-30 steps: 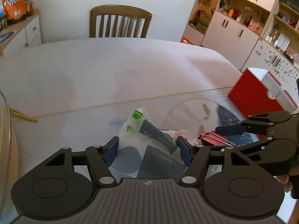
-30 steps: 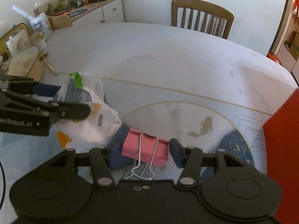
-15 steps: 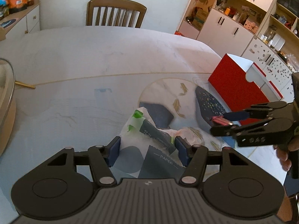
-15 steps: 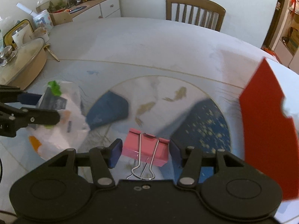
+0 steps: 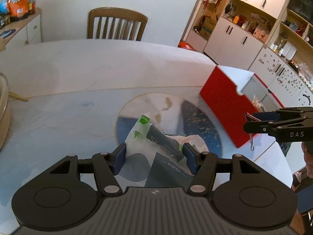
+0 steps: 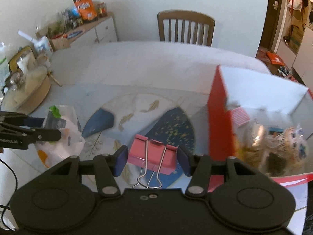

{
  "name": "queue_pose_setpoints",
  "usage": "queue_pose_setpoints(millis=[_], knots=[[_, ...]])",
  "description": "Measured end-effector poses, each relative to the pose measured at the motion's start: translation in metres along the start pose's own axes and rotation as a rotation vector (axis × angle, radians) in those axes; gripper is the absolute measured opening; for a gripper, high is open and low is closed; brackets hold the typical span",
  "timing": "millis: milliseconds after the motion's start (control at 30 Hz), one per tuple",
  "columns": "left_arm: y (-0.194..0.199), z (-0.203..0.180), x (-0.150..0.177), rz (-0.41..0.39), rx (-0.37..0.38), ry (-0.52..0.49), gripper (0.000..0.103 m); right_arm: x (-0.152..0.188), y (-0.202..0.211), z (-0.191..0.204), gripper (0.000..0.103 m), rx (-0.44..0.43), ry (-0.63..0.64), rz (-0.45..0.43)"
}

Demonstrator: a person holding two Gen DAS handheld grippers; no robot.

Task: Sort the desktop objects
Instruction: 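Carry the paper-towel bag and binder clip over the red box and lower them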

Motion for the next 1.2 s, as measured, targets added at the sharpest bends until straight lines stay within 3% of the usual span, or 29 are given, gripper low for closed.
queue_pose_setpoints(millis=[533, 900, 1200], knots=[[-0.025, -0.123, -0.015, -0.030, 0.061, -0.098, 0.061, 0.013, 0.057, -0.092, 0.055, 0.048, -0.027, -0.083], [-0.061, -0.214, -0.025, -0.027, 0.115, -0.216, 0.061, 0.040, 0.075, -0.168, 0.055, 0.121, -0.080, -0.096], [-0.093, -0.266, -0.040, -0.032, 0.137, -0.290, 0.061, 0.057, 0.074, -0.215, 0.055, 0.170, -0.115, -0.078]])
Point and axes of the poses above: each gripper's, at about its wrist camera, not at the fingertips, and y roughly against the way its jaws point, z to its left, x to its underside, the point moved 9 cm from there along -y, roughly the way its jaws point, and after that the axes turned 13 degrees about y, right-handed, at the moved point
